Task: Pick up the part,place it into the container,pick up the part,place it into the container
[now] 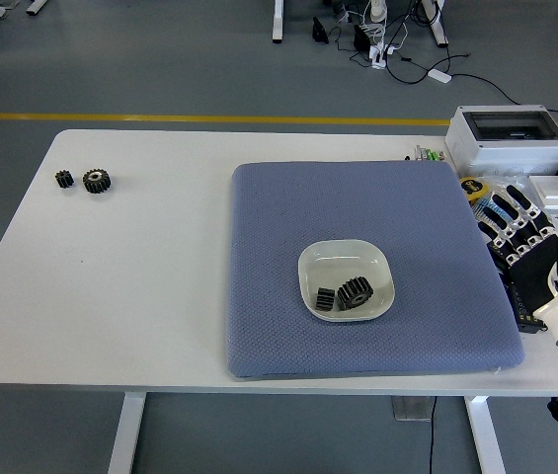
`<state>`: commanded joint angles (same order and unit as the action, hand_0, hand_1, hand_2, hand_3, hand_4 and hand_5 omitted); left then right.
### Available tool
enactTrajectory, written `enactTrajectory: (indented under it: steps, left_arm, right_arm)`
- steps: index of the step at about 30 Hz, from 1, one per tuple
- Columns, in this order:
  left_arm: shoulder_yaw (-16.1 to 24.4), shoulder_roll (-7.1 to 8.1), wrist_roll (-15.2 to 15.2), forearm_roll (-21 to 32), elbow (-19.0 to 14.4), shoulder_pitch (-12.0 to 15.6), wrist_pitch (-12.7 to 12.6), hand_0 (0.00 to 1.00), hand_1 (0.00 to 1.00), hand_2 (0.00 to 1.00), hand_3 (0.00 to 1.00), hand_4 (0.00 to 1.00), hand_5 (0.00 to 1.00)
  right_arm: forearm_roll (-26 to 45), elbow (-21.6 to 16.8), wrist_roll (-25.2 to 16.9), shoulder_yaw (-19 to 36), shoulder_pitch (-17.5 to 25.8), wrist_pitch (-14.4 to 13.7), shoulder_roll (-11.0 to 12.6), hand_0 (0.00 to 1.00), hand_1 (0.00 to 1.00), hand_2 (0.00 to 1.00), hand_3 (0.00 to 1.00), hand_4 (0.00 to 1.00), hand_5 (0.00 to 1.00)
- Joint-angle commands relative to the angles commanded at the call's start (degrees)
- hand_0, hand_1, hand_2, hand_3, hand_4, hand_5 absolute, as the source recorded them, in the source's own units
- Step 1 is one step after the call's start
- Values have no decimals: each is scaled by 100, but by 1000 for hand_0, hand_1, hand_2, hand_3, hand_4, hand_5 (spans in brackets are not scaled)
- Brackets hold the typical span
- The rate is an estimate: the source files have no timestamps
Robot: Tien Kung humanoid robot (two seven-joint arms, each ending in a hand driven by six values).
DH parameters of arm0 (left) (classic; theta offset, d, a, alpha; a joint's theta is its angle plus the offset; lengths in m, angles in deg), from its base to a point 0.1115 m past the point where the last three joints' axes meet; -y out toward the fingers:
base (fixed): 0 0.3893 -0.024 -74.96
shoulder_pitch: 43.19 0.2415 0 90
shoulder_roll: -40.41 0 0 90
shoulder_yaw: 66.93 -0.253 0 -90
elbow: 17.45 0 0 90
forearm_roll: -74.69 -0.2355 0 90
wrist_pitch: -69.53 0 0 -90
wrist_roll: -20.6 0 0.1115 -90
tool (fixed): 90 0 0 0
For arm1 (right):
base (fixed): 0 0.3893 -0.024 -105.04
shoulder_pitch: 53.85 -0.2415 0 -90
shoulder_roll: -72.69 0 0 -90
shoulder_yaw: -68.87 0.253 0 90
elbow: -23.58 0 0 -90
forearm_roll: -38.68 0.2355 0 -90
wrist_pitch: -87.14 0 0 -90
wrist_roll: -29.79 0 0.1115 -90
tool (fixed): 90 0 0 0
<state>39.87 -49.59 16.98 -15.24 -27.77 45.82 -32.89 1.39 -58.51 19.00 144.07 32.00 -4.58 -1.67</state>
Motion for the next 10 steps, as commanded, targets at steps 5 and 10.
enactTrajectory:
  steps: [5, 10]
  left_arm:
    - [78, 0, 101, 118, 0, 42, 1, 768, 745, 762, 561, 677, 593]
    - [62, 0, 127, 149, 0, 52, -6, 768, 745, 762, 561, 677, 593]
  right_arm:
    - [-99, 125, 31, -121, -60, -30, 31, 900, 852, 860, 853, 998, 961]
    - [-94, 133, 32, -137, -125, -39, 35, 900, 852, 860, 853, 998, 961]
